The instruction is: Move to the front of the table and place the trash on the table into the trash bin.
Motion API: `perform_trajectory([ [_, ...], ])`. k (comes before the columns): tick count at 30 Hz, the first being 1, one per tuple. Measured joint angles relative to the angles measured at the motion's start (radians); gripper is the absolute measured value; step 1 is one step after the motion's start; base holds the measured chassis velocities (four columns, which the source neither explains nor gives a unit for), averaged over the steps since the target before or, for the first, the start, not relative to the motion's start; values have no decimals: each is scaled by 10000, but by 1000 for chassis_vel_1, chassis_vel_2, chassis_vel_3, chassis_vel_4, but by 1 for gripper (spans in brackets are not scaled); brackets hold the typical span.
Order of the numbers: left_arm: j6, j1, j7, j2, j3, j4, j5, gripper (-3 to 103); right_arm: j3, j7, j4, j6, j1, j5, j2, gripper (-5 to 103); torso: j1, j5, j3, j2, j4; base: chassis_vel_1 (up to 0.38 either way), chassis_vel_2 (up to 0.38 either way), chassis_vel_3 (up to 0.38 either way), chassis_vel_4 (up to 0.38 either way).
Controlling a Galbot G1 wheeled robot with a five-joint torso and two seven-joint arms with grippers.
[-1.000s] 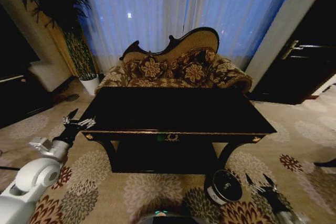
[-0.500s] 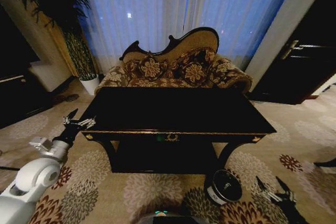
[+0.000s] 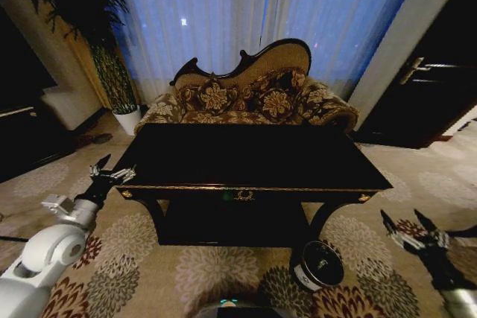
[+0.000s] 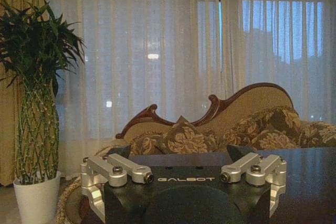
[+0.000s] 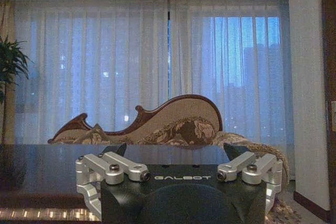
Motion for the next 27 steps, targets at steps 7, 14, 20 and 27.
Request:
perform_trajectory([
  [7,0,0,0,0,0,0,0,100,-479,2023,1236,-1544,985,181,-877,100,1,-1,0,0,4,0,0,0,0],
  [14,0,0,0,0,0,0,-1,100,-1294,2702,2127,-2197,1868,-274,-1601,100,2,-1,0,0,0,0,0,0,0],
  [20,0,0,-1,0,0,0,-1,100,-2423,3289,2347,-2470,2802,-1017,-1807,100,2,-2,0,-1,2,0,0,0,0],
  [27,0,0,0,0,0,0,0,100,-3321,4052,1638,-2595,3953,-1668,-1962,100,2,0,0,-1,3,0,0,0,0],
])
